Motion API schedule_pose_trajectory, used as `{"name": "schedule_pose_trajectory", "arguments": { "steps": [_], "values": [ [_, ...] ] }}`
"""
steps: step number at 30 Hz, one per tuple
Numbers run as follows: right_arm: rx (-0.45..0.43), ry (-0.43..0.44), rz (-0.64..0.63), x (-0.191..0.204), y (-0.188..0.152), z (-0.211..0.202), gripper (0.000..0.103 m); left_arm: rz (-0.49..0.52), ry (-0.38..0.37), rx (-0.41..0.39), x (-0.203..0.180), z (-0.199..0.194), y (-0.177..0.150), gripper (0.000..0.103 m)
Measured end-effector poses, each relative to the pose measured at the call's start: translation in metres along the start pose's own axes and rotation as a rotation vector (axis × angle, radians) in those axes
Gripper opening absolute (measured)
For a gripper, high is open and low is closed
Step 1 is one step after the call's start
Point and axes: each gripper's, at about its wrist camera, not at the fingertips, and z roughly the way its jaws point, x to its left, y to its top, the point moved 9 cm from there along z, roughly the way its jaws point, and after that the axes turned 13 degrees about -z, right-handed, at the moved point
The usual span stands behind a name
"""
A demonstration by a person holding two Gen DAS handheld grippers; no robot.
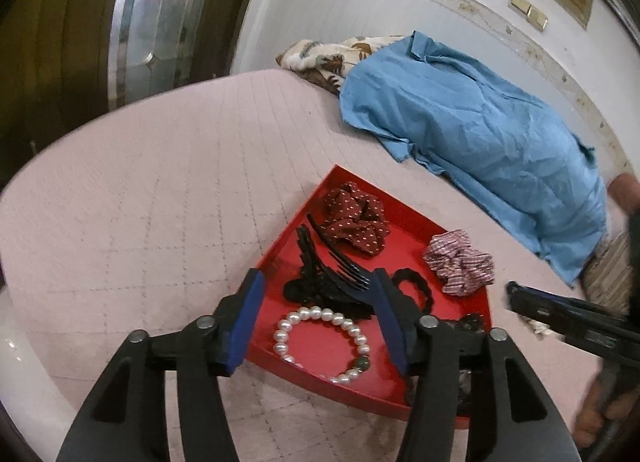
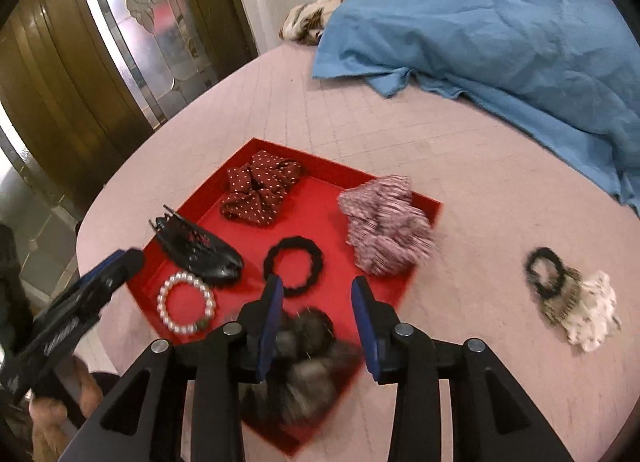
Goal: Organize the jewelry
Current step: 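Open left tool to drop pearl bracelet while right tool drops hair tie, then move both tools back to the white scrunchie pile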
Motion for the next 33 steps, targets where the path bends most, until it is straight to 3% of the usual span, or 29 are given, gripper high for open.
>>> {"name": "schedule_pose_trajectory", "arguments": {
  "steps": [3, 7, 14, 22, 27, 33],
  "values": [
    [-0.027, -0.025, 0.003, -0.013, -0.019, -0.026, 0.045, 0.031, 0.043, -0.032, 0.0, -0.004, -0.001, 0.061],
    [-0.04, -0.1, 0.022, -0.04, -0.053, -0.059, 0.047, 0.074, 0.09, -0.06, -0.004, -0.005, -0.003, 0.065],
    [-0.029, -0.185, 0.178, -0.106, -0.123, -0.101, 0.049, 0.194, 0.173, -0.111, -0.024, -0.014, -0.012, 0.065],
    [-0.046, -0.257, 0.322, -0.164, -0.176, -0.137, 0.052, 0.277, 0.058, -0.083, -0.088, -0.057, -0.033, 0.065],
    [-0.074, -0.248, 0.372, -0.176, -0.191, -0.143, 0.052, 0.326, -0.036, -0.05, -0.136, -0.075, -0.047, 0.071],
    [-0.087, -0.225, 0.408, -0.187, -0.206, -0.144, 0.053, 0.405, -0.076, 0.001, -0.178, -0.076, -0.08, 0.072]
  ]
}}
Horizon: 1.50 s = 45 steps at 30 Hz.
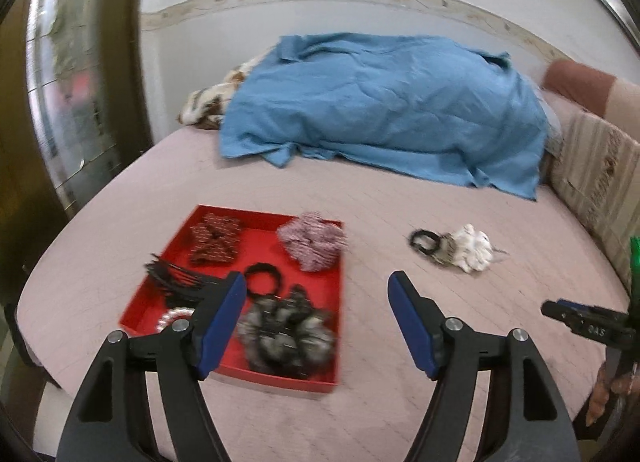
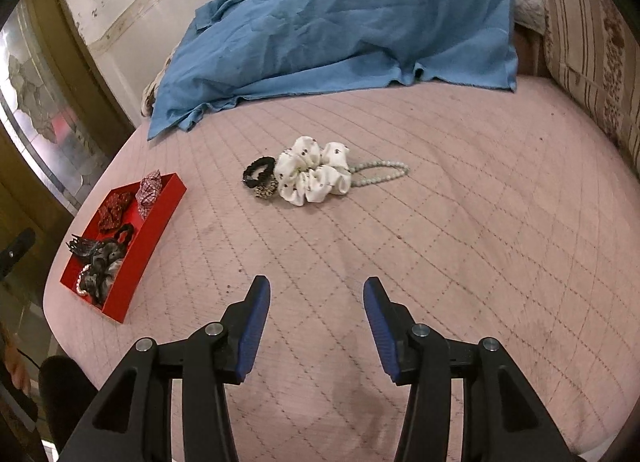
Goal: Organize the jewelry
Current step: 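Move both tools back to the white scrunchie pile, then grasp white cherry-print scrunchie with the right tool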
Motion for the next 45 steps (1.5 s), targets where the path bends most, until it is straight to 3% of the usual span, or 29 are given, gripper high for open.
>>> {"name": "schedule_pose_trajectory", "arguments": {
  "steps": [5, 14, 20, 26, 27, 28, 29, 30, 37, 42, 45],
  "values": [
    [0.001, 0.011, 0.047, -0.019, -0.005, 0.001, 0.053, 0.005, -0.036, 0.072, -0.022, 0.011, -0.02, 0.072],
    [0.012, 0.05, 0.092, -0.028, 0.005, 0.024, 0.053, -0.004, -0.026, 0.156, -0.03, 0.035, -0.04, 0.072],
    [0.002, 0.043, 0.026, -0.02, 0.045, 0.056, 0.053, -0.022, -0.021, 0.205, -0.027, 0.054, -0.052, 0.072],
    [0.045, -0.004, 0.029, -0.031, 0.086, 0.116, 0.052, -0.055, -0.023, 0.258, -0.02, 0.071, -0.061, 0.072],
    [0.057, -0.014, 0.031, -0.033, 0.089, 0.127, 0.038, -0.058, -0.022, 0.261, -0.018, 0.072, -0.061, 0.072],
    [0.075, -0.016, 0.028, -0.033, 0.089, 0.136, 0.012, -0.059, -0.018, 0.261, -0.017, 0.073, -0.06, 0.072],
    [0.101, -0.006, 0.024, -0.032, 0.088, 0.145, 0.005, -0.06, -0.015, 0.259, -0.015, 0.073, -0.06, 0.072],
    [0.118, 0.02, 0.028, -0.03, 0.084, 0.15, 0.005, -0.062, -0.012, 0.257, -0.014, 0.073, -0.059, 0.072],
    [0.105, 0.148, -0.001, -0.019, 0.047, 0.102, 0.004, -0.093, -0.025, 0.29, -0.016, 0.081, -0.06, 0.072],
    [0.093, 0.073, -0.039, -0.037, 0.009, 0.064, 0.005, -0.063, -0.049, 0.3, -0.04, 0.084, -0.058, 0.072],
    [0.048, 0.002, -0.013, -0.06, 0.006, 0.054, 0.008, -0.04, -0.078, 0.308, -0.064, 0.09, -0.054, 0.072]
  ]
}}
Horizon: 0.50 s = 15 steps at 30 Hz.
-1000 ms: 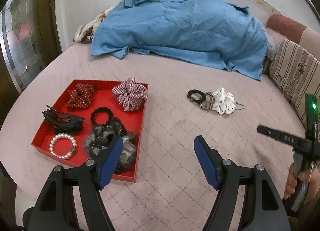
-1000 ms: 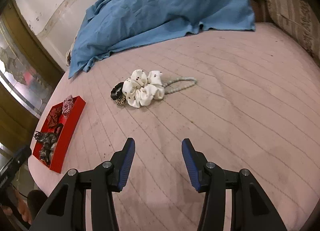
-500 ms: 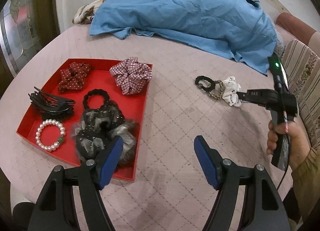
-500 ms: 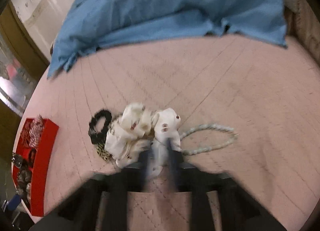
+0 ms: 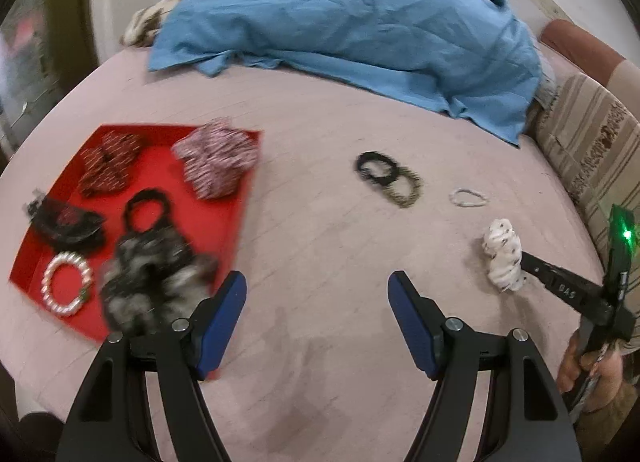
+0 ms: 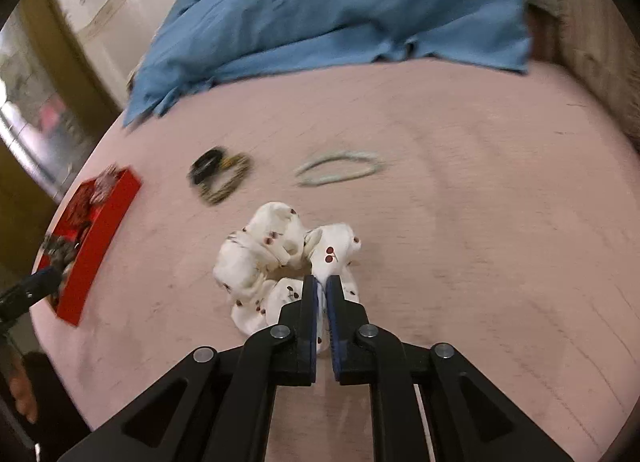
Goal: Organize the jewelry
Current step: 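Grasp white cherry-print scrunchie with the right tool, then grasp leopard-print hair tie with left tool while right tool holds scrunchie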
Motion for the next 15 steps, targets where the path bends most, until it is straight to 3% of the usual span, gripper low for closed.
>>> {"name": "schedule_pose_trajectory", "arguments": {
  "steps": [2, 4, 7, 12, 15],
  "values": [
    [-0.028, -0.006, 0.042, -0.011, 0.001, -0.001, 0.019, 0.026, -0.013, 0.006, -0.018, 0.006, 0.005, 0.072],
    [-0.06, 0.0, 0.077, -0.017, 0.003, -0.001, 0.04, 0.053, -0.032, 0.017, -0.035, 0.014, 0.01, 0.072],
    [-0.106, 0.004, 0.113, -0.024, 0.001, 0.001, 0.043, 0.093, -0.077, 0.05, -0.065, 0.034, 0.019, 0.072],
    [-0.106, 0.035, 0.15, -0.031, -0.008, 0.01, 0.043, 0.145, -0.101, 0.128, -0.099, 0.077, 0.026, 0.033],
    [-0.103, 0.045, 0.136, -0.029, -0.005, 0.013, 0.043, 0.173, -0.092, 0.152, -0.112, 0.106, 0.03, 0.033]
  ]
}}
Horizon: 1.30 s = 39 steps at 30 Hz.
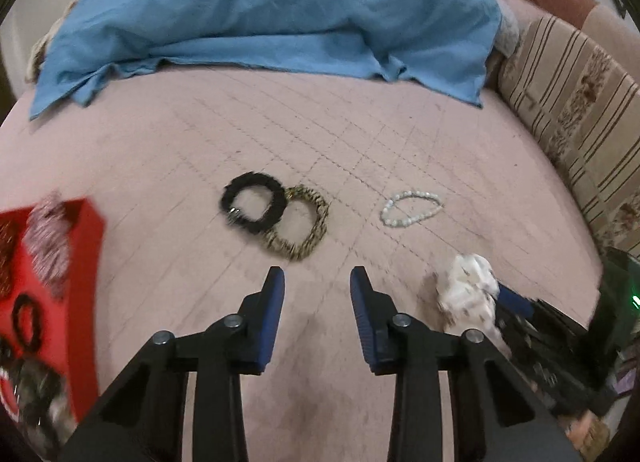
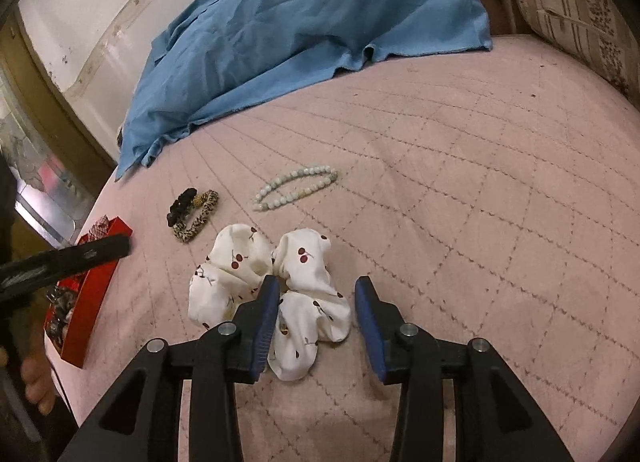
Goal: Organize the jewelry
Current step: 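Grasp leopard-print hair tie with left tool while right tool holds scrunchie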
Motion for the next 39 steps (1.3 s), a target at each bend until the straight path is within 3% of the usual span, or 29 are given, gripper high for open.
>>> {"name": "schedule_pose_trajectory", "arguments": {
  "steps": [4, 10, 17, 25, 28, 30, 32, 33, 39],
  "values": [
    [0.008, 0.019, -0.005, 0.0, 0.001, 0.004, 0.043, 0.017, -0.03, 0.017, -0.013, 0.02, 0.009, 0.033],
    [0.013, 0.043, 0.014, 0.0, 0.002, 0.009, 0.043, 0.106, 0.017, 0.011, -0.021, 0.04, 0.02, 0.033],
    [0.016, 0.044, 0.013, 0.0, 0.002, 0.009, 0.043, 0.109, 0.027, 0.065, -0.015, 0.061, 0.014, 0.033],
    [0.017, 0.043, 0.012, 0.0, 0.002, 0.01, 0.043, 0.112, 0.044, 0.052, -0.016, 0.063, 0.011, 0.034],
    [0.018, 0.042, 0.009, 0.001, 0.002, 0.01, 0.043, 0.121, 0.086, 0.044, -0.014, 0.062, 0.008, 0.008],
    [0.019, 0.043, 0.004, 0.001, 0.003, 0.011, 0.043, 0.103, 0.068, 0.053, -0.014, 0.059, 0.006, 0.006],
    [0.018, 0.043, -0.003, 0.003, 0.003, 0.011, 0.03, 0.087, 0.057, 0.056, -0.014, 0.055, 0.003, 0.006],
    [0.021, 0.05, -0.006, 0.004, 0.003, 0.011, 0.016, 0.081, 0.051, 0.055, -0.014, 0.051, 0.001, 0.006],
    [0.019, 0.051, -0.005, 0.007, 0.003, 0.009, 0.012, 0.056, -0.028, 0.05, -0.025, 0.018, -0.011, 0.006]
  ]
}}
